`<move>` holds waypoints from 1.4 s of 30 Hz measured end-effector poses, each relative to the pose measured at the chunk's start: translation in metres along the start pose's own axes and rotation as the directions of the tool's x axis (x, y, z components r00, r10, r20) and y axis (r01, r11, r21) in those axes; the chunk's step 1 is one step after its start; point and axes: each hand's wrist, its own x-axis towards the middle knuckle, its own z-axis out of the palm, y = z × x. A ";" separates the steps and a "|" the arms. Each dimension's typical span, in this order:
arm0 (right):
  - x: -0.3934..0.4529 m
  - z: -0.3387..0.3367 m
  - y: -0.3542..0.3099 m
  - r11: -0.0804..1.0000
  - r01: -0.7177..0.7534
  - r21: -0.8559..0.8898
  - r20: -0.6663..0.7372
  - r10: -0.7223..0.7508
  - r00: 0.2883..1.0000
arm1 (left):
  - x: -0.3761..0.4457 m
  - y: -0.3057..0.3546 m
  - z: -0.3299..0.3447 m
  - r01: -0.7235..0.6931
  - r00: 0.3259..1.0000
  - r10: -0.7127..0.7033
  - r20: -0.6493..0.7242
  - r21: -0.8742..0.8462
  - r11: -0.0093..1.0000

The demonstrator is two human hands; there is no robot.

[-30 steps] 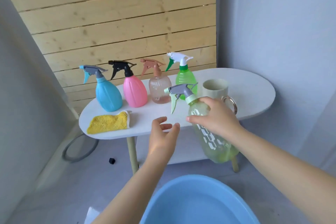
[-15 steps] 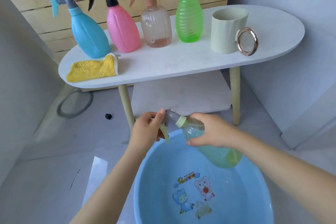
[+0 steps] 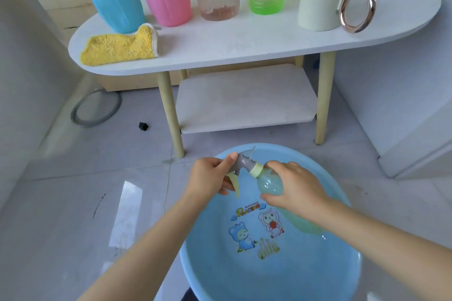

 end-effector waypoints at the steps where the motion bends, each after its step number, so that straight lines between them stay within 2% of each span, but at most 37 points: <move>1: 0.001 0.005 0.003 0.995 0.042 -0.090 -0.021 -0.044 0.999 | -0.002 -0.004 0.003 0.039 0.999 -0.038 0.010 -0.013 0.999; 3: 0.006 0.013 0.013 0.948 0.154 -0.280 -0.023 -0.167 0.986 | -0.005 -0.013 0.009 0.144 0.989 -0.143 0.039 -0.032 0.989; 6: 0.011 0.015 0.021 0.925 0.186 -0.330 0.047 -0.181 0.982 | -0.008 -0.018 0.010 0.234 0.964 -0.218 0.155 -0.097 0.967; 8: 0.012 0.017 0.021 0.942 0.161 -0.294 0.102 -0.137 0.985 | -0.007 -0.022 0.005 0.161 0.961 -0.124 0.249 -0.137 0.977; 10: 0.013 0.015 0.023 0.977 0.092 -0.195 0.158 -0.062 0.986 | -0.006 -0.028 0.000 0.026 0.945 0.006 0.327 -0.093 0.995; 13: 0.015 0.011 0.031 0.999 -0.042 -0.005 0.281 0.042 0.959 | -0.005 -0.037 -0.003 -0.058 0.905 0.066 0.420 -0.033 0.998; 16: 0.014 0.009 0.034 1.000 -0.015 0.005 0.319 0.013 0.948 | 0.000 -0.040 -0.002 -0.122 0.939 0.114 0.324 0.004 0.993; 18: 0.010 0.007 0.028 0.998 0.042 -0.044 0.302 -0.027 0.953 | 0.003 -0.040 -0.001 -0.170 0.968 0.134 0.212 0.161 0.972; 20: 0.004 0.007 0.021 0.987 0.124 -0.102 0.248 -0.095 0.964 | 0.006 -0.042 0.000 -0.097 0.991 0.070 0.116 0.253 0.963; 23: -0.001 0.011 0.016 0.965 0.219 -0.145 0.162 -0.195 0.967 | 0.006 -0.040 0.002 0.099 0.989 -0.109 0.100 0.099 0.990; 24: 0.000 0.012 0.016 0.960 0.233 -0.158 0.154 -0.209 0.966 | 0.005 -0.040 0.002 0.119 0.987 -0.121 0.108 0.033 0.992; 26: 0.002 0.013 0.019 0.965 0.210 -0.158 0.162 -0.184 0.969 | 0.003 -0.043 0.003 0.057 0.991 -0.046 0.127 -0.087 0.995; 28: 0.005 0.012 0.026 0.992 0.107 -0.062 0.196 -0.093 0.976 | 0.002 -0.046 0.001 -0.089 0.974 0.105 0.203 -0.084 0.992; 30: 0.010 0.010 0.034 0.997 0.021 0.080 0.289 -0.043 0.956 | 0.001 -0.048 0.000 -0.273 0.921 0.227 0.315 0.108 0.956; 32: 0.013 0.007 0.039 0.987 -0.008 0.162 0.380 -0.055 0.924 | 0.003 -0.050 0.000 -0.428 0.878 0.317 0.358 0.290 0.856; 35: 0.015 0.005 0.043 0.974 -0.032 0.226 0.405 -0.064 0.912 | 0.007 -0.052 0.000 -0.470 0.872 0.334 0.358 0.421 0.776; 38: 0.015 0.004 0.045 0.975 -0.018 0.220 0.412 -0.077 0.908 | 0.007 -0.050 -0.001 -0.574 0.817 0.396 0.419 0.527 0.627; 40: 0.014 0.004 0.043 0.985 0.026 0.168 0.384 -0.090 0.919 | 0.005 -0.047 0.001 -0.621 0.783 0.464 0.413 0.553 0.556; 42: 0.013 0.004 0.038 0.993 0.105 0.053 0.316 -0.116 0.942 | 0.003 -0.045 0.004 -0.585 0.807 0.476 0.351 0.590 0.557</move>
